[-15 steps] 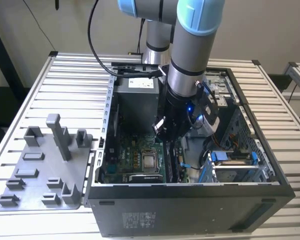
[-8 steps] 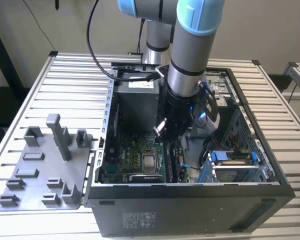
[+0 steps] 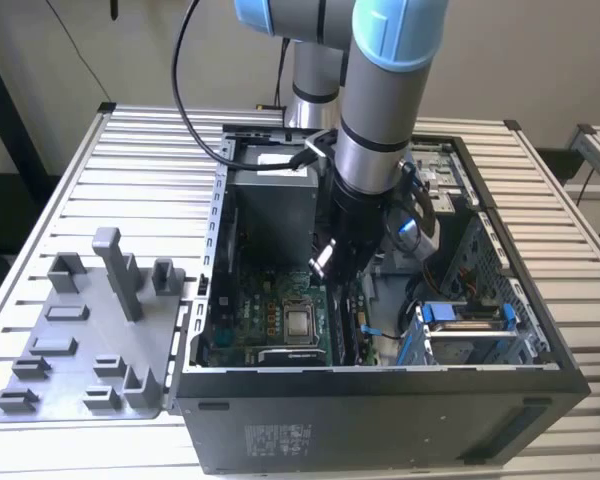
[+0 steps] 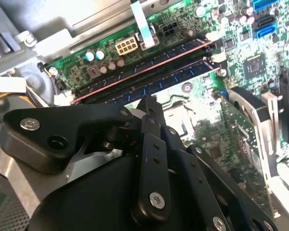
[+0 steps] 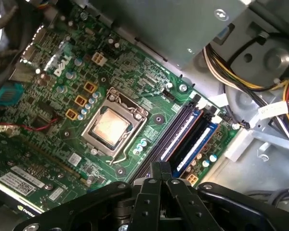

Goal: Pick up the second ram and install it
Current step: 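Press down the second ram until it locks into place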

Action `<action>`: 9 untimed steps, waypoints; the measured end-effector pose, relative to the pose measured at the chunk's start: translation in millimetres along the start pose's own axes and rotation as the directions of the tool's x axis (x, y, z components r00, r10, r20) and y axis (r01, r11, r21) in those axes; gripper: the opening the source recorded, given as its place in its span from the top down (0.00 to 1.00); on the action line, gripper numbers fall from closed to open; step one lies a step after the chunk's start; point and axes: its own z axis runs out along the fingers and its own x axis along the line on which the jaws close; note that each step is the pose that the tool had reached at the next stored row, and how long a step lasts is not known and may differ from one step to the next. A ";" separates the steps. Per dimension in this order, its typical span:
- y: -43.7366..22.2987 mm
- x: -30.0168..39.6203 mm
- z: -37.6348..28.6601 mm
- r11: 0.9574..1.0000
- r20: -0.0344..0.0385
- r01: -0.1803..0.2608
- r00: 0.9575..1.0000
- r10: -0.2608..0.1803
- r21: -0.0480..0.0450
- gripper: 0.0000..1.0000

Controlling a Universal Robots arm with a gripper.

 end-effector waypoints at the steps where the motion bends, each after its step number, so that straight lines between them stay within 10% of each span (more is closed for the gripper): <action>1: 0.1 0.1 0.1 1.000 0.000 0.010 1.000 -0.010 0.000 0.89; 9: 0.9 1.2 1.1 0.996 0.003 0.085 0.996 -0.085 0.004 0.89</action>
